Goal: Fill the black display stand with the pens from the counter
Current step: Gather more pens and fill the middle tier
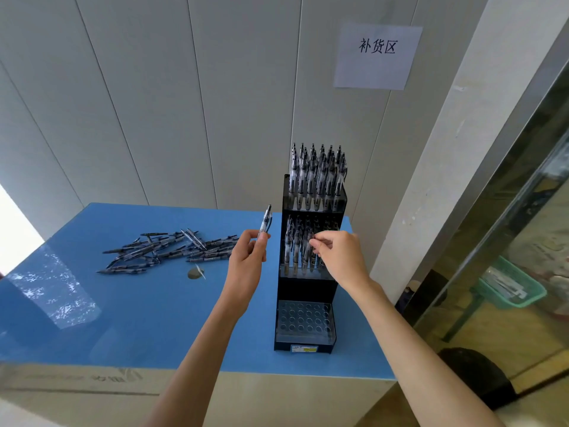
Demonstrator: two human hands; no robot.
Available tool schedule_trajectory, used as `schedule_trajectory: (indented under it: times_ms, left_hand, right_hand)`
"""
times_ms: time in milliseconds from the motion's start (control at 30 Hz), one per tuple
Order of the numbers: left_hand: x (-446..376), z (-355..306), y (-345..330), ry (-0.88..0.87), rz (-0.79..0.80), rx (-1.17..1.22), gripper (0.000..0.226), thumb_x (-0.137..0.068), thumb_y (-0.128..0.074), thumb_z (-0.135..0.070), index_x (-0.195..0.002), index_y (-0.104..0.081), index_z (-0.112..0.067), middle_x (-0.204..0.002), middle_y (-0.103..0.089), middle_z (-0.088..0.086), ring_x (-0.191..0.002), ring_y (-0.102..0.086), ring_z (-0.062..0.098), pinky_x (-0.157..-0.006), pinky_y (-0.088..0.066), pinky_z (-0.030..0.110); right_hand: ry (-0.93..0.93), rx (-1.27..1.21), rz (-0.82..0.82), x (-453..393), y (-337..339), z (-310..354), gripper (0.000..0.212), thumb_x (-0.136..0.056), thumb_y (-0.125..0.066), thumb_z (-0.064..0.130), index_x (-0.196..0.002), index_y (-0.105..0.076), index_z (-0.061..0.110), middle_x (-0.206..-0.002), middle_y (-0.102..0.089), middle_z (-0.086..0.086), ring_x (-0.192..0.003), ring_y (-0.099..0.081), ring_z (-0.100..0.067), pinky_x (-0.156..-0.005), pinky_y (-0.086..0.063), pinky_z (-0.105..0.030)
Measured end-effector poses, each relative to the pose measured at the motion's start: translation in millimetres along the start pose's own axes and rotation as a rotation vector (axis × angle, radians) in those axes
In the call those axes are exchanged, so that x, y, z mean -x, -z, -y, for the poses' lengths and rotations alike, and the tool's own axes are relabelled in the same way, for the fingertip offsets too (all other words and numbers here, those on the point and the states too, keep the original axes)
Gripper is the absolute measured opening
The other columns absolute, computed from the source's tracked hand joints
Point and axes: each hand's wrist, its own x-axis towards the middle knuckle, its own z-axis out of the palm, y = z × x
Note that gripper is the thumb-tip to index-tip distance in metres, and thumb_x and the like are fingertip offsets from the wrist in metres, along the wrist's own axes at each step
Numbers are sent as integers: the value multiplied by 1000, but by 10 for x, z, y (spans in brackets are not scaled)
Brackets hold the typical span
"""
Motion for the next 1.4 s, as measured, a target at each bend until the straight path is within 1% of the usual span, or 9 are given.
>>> schedule_trajectory:
  times_ms: [133, 333, 433, 633, 767, 900, 1033, 1200, 1400]
  left_hand:
    - [17, 0, -27, 25, 20, -2, 29, -107, -48, -40, -101, -57, -12, -73, -46, -3, -63, -32, 14, -53, -31, 24]
    - [2, -42, -31, 5, 45, -42, 24, -105, -50, -43, -102, -62, -22, -74, -50, -2, -56, -32, 12, -50, -31, 24]
    - [-28, -85, -45, -23, 61, -102, 23, -105, -50, -41, -104, -62, -22, -77, -49, 1, -55, -33, 11, -48, -32, 22]
    - [-94, -206, -144, -136, 187, -266, 16, -105, -53, -35, -101, -62, -22, -73, -49, 7, -52, -33, 13, -49, -30, 29]
    - [-133, -220, -227, -237, 191, -457, 15, -105, -53, -34, -106, -61, -22, -69, -50, 1, -49, -35, 10, -49, -29, 26]
    - [-147, -229, -222, -335, 153, -691, 16, -104, -52, -41, -110, -63, -30, -84, -60, -10, -64, -56, 8, -58, -47, 34]
    - [-163, -297, -107, -391, 136, -872, 29, -100, -51, -53, -117, -64, -33, -108, -62, -12, -91, -64, 13, -76, -53, 35]
    - [-237, -294, 123, -437, 109, -1084, 44, -99, -52, -55, -133, -62, -28, -133, -61, -4, -118, -58, 21, -99, -41, 43]
    - [-227, -270, 216, -356, 111, -1103, 46, -99, -51, -56, -135, -60, -29, -138, -60, -5, -123, -56, 21, -102, -41, 43]
  right_hand:
    - [-17, 9, 14, 49, -61, -94, 16, -94, -69, 15, -86, -78, 5, -66, -73, -9, -64, -67, 2, -74, -60, -37]
    - [3, 12, 45, 14, -25, -76, 11, -91, -73, 18, -91, -80, 8, -69, -74, -3, -67, -70, -11, -75, -60, -38]
    - [-2, -20, 18, -20, 66, -28, 9, -88, -76, 17, -93, -80, 11, -73, -75, 2, -67, -71, -9, -75, -61, -37]
    - [-128, -548, 120, -83, 272, 299, 11, -91, -73, 17, -100, -77, 11, -87, -78, -6, -81, -76, -23, -78, -62, -38]
    - [-193, -719, 120, -89, 307, 354, 10, -92, -71, 11, -101, -75, 6, -90, -78, -12, -84, -76, -31, -79, -62, -39]
    - [-246, -797, 93, -90, 341, 299, 13, -93, -68, 7, -103, -73, 0, -92, -77, -15, -86, -75, -32, -79, -62, -36]
    - [-206, -669, -18, -163, 429, 193, 13, -93, -69, 7, -102, -74, -1, -88, -77, -15, -80, -76, -30, -79, -63, -38]
    - [-31, -287, -80, -202, 523, 91, 9, -92, -71, 9, -98, -76, 6, -79, -75, -2, -70, -74, -15, -75, -62, -32]
    - [56, -87, -67, -152, 420, 40, 11, -91, -72, 12, -100, -78, 9, -80, -76, 2, -71, -72, -7, -79, -61, -30]
